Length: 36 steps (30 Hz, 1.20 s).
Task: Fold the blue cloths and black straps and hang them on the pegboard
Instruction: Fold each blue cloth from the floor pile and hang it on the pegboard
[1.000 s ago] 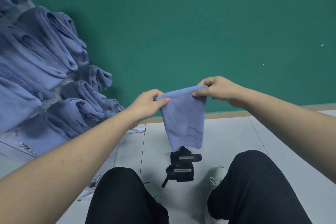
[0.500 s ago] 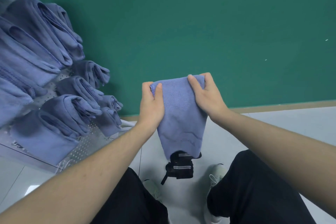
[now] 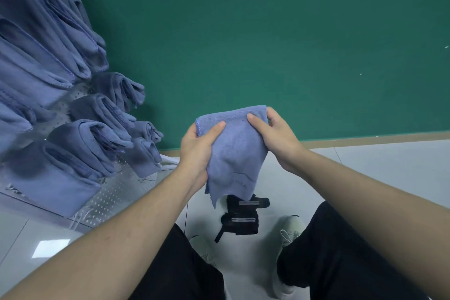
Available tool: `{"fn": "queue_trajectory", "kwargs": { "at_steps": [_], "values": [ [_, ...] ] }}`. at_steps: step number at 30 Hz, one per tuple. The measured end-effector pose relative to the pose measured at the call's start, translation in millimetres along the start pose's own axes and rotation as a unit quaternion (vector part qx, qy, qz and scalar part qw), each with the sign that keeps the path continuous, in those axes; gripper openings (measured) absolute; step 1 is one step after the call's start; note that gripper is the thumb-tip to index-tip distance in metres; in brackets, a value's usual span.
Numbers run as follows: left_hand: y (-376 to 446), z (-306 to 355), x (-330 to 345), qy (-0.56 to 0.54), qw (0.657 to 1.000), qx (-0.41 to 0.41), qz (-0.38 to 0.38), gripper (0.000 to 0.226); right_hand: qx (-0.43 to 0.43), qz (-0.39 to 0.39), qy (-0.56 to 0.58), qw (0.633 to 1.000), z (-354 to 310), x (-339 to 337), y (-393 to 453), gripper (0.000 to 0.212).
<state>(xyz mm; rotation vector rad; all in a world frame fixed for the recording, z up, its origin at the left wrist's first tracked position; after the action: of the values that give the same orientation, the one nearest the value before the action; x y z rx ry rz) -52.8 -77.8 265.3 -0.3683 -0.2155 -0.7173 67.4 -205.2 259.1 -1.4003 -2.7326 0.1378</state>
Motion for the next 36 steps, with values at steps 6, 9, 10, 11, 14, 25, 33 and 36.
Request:
{"fn": "queue_trajectory", "kwargs": {
  "at_steps": [6,9,10,11,14,25,33,36],
  "values": [
    [5,-2,0,0.088,0.987,0.127,0.037,0.018,0.047,-0.026,0.014,0.998,20,9,2,0.042],
    [5,-3,1,0.117,0.980,0.156,0.027,0.027,0.058,-0.064,0.005,0.996,35,8,5,0.064],
    [5,-3,0,0.130,0.978,0.163,0.024,0.027,0.052,-0.066,-0.004,0.996,38,7,5,0.061],
    [5,-4,-1,0.143,0.975,0.168,0.022,0.026,0.045,-0.057,-0.012,0.997,40,5,5,0.054],
    [9,-8,-4,0.186,0.968,0.167,0.020,0.021,0.024,-0.015,-0.029,0.999,42,0,3,0.037],
    [2,-28,9,0.278,0.941,0.194,-0.010,0.026,-0.047,0.103,-0.114,0.987,46,-6,-11,0.026],
    [-3,-43,24,0.272,0.946,0.176,-0.013,0.022,-0.051,0.084,-0.105,0.990,50,5,-21,0.038],
    [-6,-47,28,0.266,0.953,0.140,-0.034,0.015,-0.048,0.098,-0.104,0.989,48,1,-23,0.036]
  ]
}}
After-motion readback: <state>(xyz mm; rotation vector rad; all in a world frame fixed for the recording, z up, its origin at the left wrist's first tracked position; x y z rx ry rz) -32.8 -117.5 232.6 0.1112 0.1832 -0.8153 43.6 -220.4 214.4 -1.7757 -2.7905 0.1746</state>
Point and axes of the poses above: each hand's wrist, its own y-axis towards the middle knuckle, its own x-axis out of the palm, z = x × y, the point moved 5 cm from there along y, towards the middle knuckle, and after that the axes turned 2 degrees about -y, right-handed, at the moved point
